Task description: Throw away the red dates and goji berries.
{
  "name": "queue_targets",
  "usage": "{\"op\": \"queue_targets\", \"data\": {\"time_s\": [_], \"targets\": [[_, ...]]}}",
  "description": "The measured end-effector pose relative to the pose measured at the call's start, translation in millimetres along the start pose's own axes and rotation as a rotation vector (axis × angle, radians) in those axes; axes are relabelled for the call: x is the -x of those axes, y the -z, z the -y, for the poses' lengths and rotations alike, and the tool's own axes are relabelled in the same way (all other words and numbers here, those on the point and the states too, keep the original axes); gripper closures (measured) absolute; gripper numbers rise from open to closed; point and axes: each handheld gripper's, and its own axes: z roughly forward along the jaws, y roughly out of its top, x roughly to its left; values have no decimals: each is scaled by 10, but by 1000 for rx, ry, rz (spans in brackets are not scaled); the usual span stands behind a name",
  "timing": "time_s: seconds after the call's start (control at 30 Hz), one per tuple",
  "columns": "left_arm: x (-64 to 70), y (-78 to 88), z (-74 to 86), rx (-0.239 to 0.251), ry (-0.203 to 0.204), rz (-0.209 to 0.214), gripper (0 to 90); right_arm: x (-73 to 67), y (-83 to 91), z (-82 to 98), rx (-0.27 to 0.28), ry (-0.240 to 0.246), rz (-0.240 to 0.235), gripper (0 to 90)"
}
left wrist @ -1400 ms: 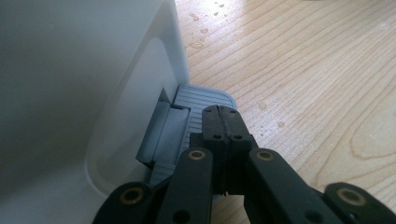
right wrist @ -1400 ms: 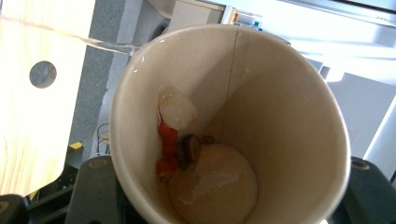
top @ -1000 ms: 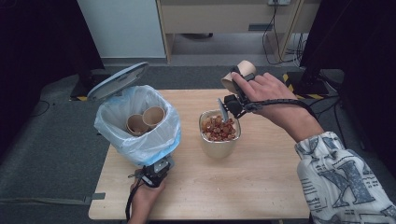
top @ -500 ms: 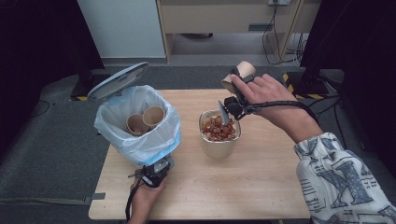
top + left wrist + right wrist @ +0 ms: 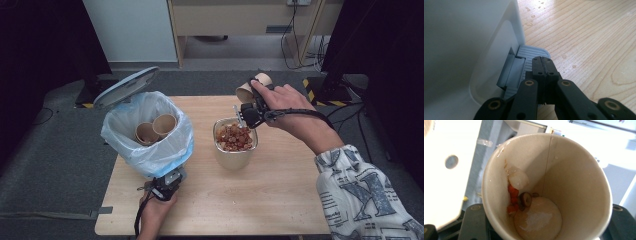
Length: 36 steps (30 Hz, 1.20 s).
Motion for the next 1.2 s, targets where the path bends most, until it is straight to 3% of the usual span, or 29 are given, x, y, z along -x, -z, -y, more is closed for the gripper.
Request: {"op": "queue_targets", "data": {"time_s": [0.33,0.63,0.77,0.9,1.2], "targets": [[-3,3,-1,-2,0,4,889,-75,-70,50,51,-193,-67,368],[-12,-4,9,5,-9,7,890,-147,-121,99,87,-327,-113,368],[18,-1,5,9,28,4,890,-179,-143,135,101,-388,-136,367],[3,-5,5,11,10,10,890,-214,-155,157,102,-406,-144,367],[6,-4,3,10,10,9,890,-233,-152,198,109,-443,-155,367]]}}
